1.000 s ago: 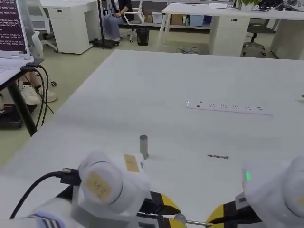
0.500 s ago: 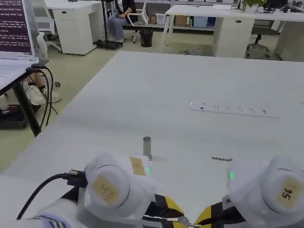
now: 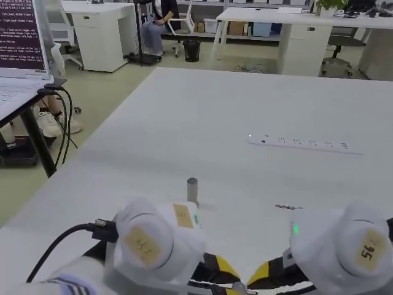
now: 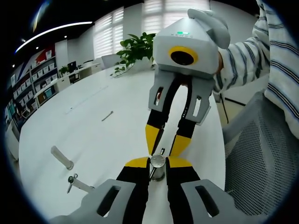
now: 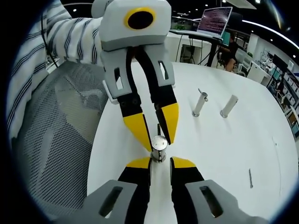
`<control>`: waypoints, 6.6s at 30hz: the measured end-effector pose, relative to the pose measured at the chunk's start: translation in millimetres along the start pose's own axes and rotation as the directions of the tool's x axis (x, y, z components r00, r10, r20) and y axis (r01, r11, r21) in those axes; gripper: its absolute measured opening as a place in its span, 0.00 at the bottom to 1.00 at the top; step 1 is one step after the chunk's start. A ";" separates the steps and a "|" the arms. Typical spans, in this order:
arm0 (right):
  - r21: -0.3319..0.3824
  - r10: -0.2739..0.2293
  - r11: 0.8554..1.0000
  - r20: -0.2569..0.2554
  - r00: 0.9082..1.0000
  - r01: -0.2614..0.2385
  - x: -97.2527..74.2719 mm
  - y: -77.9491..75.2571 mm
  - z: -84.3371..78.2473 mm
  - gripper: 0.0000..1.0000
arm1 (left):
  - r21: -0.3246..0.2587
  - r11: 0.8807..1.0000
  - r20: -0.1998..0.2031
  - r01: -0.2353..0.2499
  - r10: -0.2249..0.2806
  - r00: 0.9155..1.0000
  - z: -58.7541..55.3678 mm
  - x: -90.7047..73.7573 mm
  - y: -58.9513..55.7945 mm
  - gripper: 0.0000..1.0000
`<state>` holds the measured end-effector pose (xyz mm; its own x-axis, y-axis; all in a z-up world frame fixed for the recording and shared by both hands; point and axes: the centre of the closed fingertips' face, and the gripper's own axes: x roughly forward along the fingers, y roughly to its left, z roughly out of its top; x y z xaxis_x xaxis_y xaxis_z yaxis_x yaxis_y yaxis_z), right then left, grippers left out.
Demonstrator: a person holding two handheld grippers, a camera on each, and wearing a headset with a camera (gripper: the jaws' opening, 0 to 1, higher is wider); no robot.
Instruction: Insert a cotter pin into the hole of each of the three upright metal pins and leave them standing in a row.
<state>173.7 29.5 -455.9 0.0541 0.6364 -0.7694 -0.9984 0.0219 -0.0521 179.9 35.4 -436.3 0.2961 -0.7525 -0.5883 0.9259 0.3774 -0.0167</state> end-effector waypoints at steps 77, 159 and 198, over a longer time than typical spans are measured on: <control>0.146 -0.015 0.989 0.145 0.989 -0.006 42.1 8.3 5.3 0.26 | -0.394 0.886 0.054 -0.246 0.289 0.956 -45.7 -55.0 -12.2 0.99; 0.179 -0.207 0.967 0.138 0.969 0.181 25.3 -102.7 -12.7 0.09 | -0.472 0.836 -0.011 -0.282 0.314 0.949 -69.7 -62.1 -9.4 0.95; 0.191 -0.243 0.959 0.189 0.951 0.208 24.6 -99.3 -2.8 0.33 | -0.492 0.826 -0.009 -0.276 0.312 0.950 -69.7 -61.6 -10.0 0.94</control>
<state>274.3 40.8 -471.5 0.2915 0.7458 -0.5990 -0.9497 0.3006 -0.0880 136.1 115.6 -456.3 0.5682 -0.5925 -0.5710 0.5677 0.7846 -0.2492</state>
